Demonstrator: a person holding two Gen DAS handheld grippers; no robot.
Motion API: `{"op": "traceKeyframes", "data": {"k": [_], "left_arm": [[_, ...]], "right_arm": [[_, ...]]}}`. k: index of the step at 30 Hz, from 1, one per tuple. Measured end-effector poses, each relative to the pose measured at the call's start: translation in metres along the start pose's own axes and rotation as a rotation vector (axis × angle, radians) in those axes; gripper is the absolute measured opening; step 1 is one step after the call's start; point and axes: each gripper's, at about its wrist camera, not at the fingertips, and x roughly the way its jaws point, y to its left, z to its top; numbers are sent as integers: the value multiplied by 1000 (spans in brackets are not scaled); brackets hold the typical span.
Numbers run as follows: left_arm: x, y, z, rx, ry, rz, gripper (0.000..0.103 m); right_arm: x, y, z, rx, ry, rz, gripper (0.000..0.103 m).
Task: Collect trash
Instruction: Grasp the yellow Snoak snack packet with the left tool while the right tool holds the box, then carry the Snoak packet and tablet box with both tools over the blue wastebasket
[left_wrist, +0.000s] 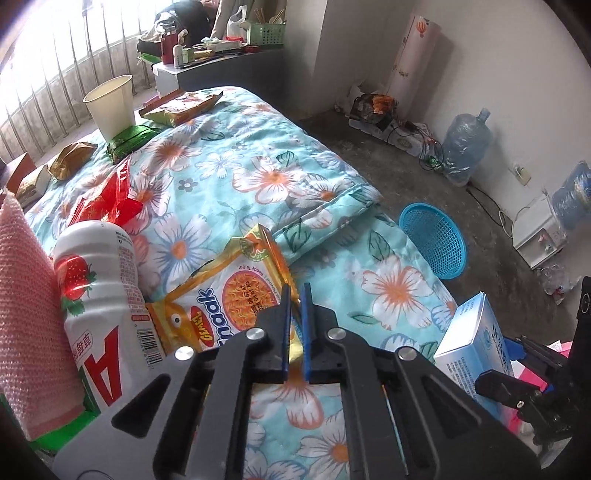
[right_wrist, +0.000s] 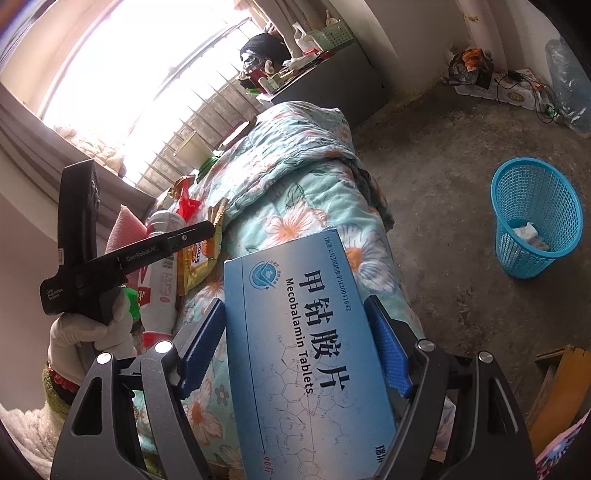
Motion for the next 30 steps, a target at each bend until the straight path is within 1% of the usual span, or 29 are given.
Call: {"op": "traceKeyframes", "data": {"k": [1, 6, 9, 11, 14, 21, 25, 30], "left_arm": [[-3, 0, -1, -1, -9, -6, 0], [-27, -2, -6, 7, -77, -29, 0], [-44, -5, -10, 13, -123, -65, 0], [-56, -11, -13, 39, -156, -67, 0], [-70, -17, -16, 61, -182, -81, 0], [-105, -17, -19, 50, -248, -125, 0], [-125, -19, -16, 48, -292, -134, 0], [-139, -25, -16, 60, -323, -145, 0]], "right_arm": [[-1, 0, 0, 0, -4, -1, 74], [-7, 1, 1, 1, -22, -2, 74], [-10, 4, 1, -2, -32, 0, 74], [-12, 6, 1, -6, -38, 4, 74], [-16, 9, 2, -10, -50, 6, 73], [-31, 14, 2, -18, -90, 19, 73], [-39, 16, 4, -21, -110, 31, 73], [-45, 17, 5, -21, -130, 35, 73]]}}
